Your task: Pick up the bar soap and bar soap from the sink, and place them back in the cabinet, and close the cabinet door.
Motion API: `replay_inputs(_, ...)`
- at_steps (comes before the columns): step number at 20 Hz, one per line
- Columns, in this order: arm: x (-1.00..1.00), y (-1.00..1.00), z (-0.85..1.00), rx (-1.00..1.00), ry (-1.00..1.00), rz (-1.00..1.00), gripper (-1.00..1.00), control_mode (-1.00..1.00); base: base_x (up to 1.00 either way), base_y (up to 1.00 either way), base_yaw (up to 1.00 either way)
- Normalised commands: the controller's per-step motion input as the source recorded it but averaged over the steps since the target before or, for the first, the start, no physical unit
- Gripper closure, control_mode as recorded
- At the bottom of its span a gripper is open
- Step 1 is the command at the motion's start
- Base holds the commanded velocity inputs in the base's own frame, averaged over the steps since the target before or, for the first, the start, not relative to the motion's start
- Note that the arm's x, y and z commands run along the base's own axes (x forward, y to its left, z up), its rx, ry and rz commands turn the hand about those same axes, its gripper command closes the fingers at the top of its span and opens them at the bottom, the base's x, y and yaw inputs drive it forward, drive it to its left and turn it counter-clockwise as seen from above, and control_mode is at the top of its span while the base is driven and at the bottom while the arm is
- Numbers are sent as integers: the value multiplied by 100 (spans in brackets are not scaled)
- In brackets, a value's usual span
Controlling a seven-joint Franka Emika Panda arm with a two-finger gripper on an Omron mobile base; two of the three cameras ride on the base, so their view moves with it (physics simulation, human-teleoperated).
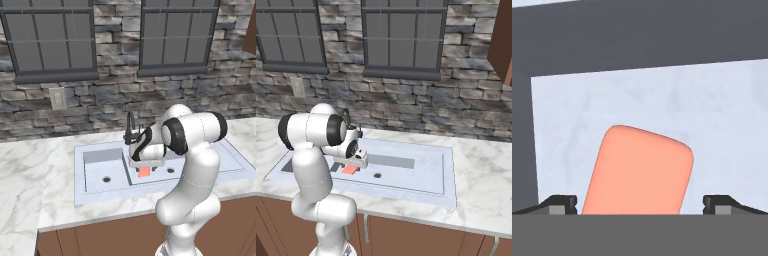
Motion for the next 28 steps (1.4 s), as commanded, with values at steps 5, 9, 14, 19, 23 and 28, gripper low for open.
replay_inputs(5, 0, 0, -19, 0, 0, 0, -100, -100, 0, 0, 0)
replay_inputs(9, 0, 0, -23, 0, 0, 0, -100, -100, 0, 0, 0)
replay_inputs(14, 0, 0, -27, 0, 0, 0, -100, -100, 0, 0, 0)
replay_inputs(19, 0, 0, -13, 1, 0, 0, -100, -100, 0, 0, 0)
replay_inputs(23, 0, 0, -6, 2, 0, 0, -100, -100, 0, 0, 0)
replay_inputs(28, 0, 0, -3, 2, 0, 0, -100, -100, 0, 0, 0)
